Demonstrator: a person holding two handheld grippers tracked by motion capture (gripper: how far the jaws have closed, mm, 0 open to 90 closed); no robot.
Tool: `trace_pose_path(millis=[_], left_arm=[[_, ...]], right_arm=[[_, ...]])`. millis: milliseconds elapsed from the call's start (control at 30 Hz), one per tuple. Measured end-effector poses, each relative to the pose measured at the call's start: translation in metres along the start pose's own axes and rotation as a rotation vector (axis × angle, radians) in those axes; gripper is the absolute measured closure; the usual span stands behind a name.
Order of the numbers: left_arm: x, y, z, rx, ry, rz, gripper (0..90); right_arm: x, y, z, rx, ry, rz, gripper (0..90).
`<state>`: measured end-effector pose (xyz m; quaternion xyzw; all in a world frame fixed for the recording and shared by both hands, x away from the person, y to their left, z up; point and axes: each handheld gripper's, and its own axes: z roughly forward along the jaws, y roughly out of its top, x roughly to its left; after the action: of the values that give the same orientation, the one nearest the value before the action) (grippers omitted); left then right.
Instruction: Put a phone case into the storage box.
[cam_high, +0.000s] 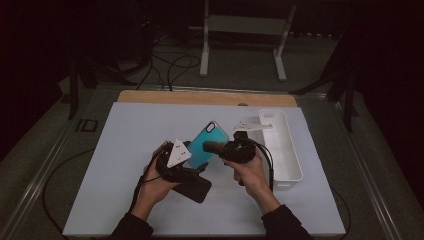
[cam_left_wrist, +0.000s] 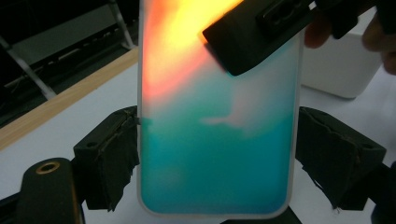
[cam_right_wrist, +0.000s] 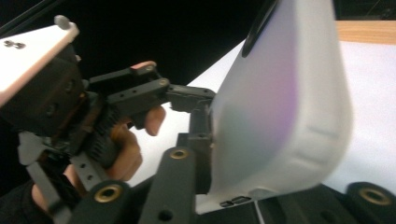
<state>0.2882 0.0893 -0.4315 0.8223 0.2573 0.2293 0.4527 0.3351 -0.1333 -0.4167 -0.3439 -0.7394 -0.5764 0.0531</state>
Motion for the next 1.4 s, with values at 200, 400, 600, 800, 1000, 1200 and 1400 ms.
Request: trace_pose_path(millis=[200, 400, 600, 800, 1000, 1200, 1400], left_arm=[[0.005, -0.005, -0.002, -0.030, -0.026, -0.036, 23.6], [0.013, -0.008, -0.007, -0.016, -0.042, -0.070, 20.3], [0.021, -0.012, -0.013, -0.009, -0.066, -0.103, 18.5], [0.026, -0.018, -0.018, 0.005, -0.066, -0.130, 18.4], [0.031, -0.027, -0.024, 0.006, -0.101, -0.155, 18.5], [0.030, -0.033, -0.024, 0.012, -0.114, -0.164, 24.1], [0.027, -0.033, -0.023, 0.010, -0.175, -0.145, 24.8]], right_arm=[[0.002, 0.000, 0.001, 0.008, -0.013, -0.012, 87.0], [0.000, 0.001, 0.000, 0.009, -0.043, -0.023, 87.1], [-0.002, 0.002, -0.004, 0.012, -0.054, -0.048, 87.0], [0.002, 0.004, -0.009, 0.023, -0.071, -0.104, 86.8], [0.003, 0.005, -0.011, 0.030, -0.070, -0.128, 86.7], [0.014, 0.006, -0.012, 0.052, -0.025, -0.228, 86.7], [0.020, 0.006, -0.011, 0.068, 0.031, -0.265, 86.7]])
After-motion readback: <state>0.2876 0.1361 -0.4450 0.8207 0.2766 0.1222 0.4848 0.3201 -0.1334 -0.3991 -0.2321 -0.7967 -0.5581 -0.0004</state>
